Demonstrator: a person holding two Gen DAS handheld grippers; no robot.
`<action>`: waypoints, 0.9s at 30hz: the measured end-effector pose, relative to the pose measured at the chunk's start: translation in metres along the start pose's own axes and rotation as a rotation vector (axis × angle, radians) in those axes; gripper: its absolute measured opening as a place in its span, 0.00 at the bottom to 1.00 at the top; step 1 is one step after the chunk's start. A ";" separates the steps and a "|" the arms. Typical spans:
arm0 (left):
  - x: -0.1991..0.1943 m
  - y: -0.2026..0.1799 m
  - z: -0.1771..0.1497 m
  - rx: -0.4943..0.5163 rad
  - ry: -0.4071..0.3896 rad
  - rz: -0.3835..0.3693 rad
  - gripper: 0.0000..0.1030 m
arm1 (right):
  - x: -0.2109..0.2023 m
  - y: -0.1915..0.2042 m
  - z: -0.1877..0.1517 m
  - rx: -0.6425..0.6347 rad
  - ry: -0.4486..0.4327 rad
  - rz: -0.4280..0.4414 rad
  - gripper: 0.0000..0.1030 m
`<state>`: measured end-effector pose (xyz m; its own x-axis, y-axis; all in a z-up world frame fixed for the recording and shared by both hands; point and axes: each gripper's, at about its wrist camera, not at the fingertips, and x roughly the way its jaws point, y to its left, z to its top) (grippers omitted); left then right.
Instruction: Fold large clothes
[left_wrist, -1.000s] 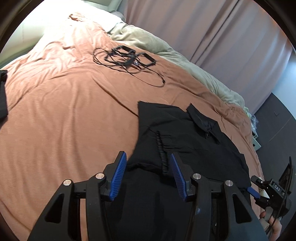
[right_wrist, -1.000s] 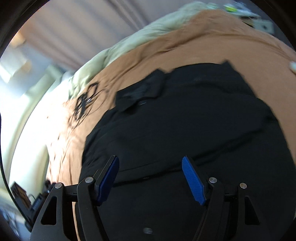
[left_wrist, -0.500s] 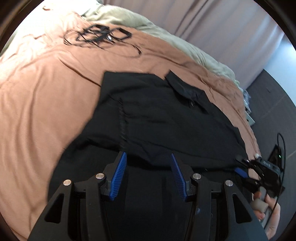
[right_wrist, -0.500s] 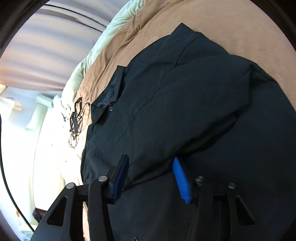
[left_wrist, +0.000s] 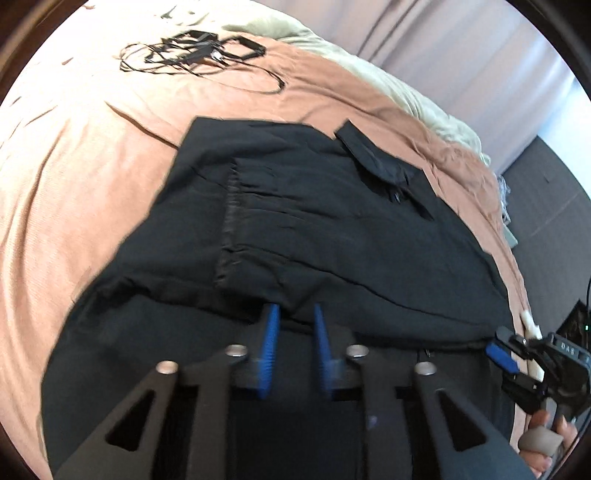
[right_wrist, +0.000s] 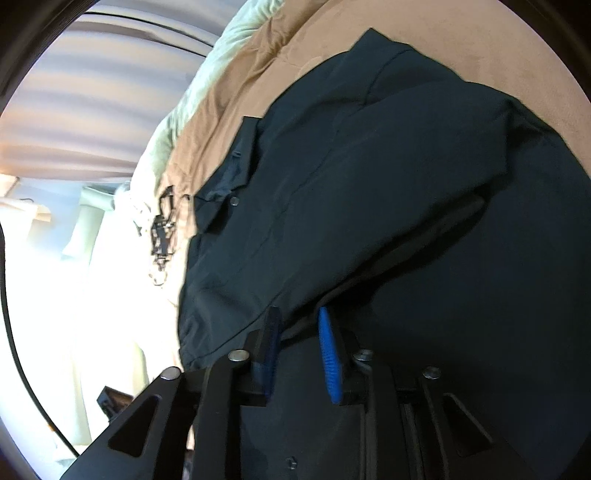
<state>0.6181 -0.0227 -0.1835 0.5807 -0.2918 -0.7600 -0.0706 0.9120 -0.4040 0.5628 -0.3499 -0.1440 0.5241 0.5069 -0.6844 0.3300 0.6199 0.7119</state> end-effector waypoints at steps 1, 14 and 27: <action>-0.002 0.002 0.001 -0.004 -0.010 0.001 0.12 | -0.001 -0.001 0.000 0.007 0.003 0.011 0.29; -0.037 0.013 0.000 -0.025 -0.031 0.052 0.12 | -0.008 -0.002 -0.008 0.008 0.029 0.009 0.46; -0.122 0.022 -0.051 -0.026 -0.136 0.091 0.79 | -0.069 0.004 -0.048 -0.149 -0.112 -0.057 0.81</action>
<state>0.5046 0.0182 -0.1254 0.6753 -0.1647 -0.7189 -0.1478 0.9247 -0.3507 0.4907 -0.3536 -0.1012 0.5951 0.4037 -0.6949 0.2459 0.7317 0.6357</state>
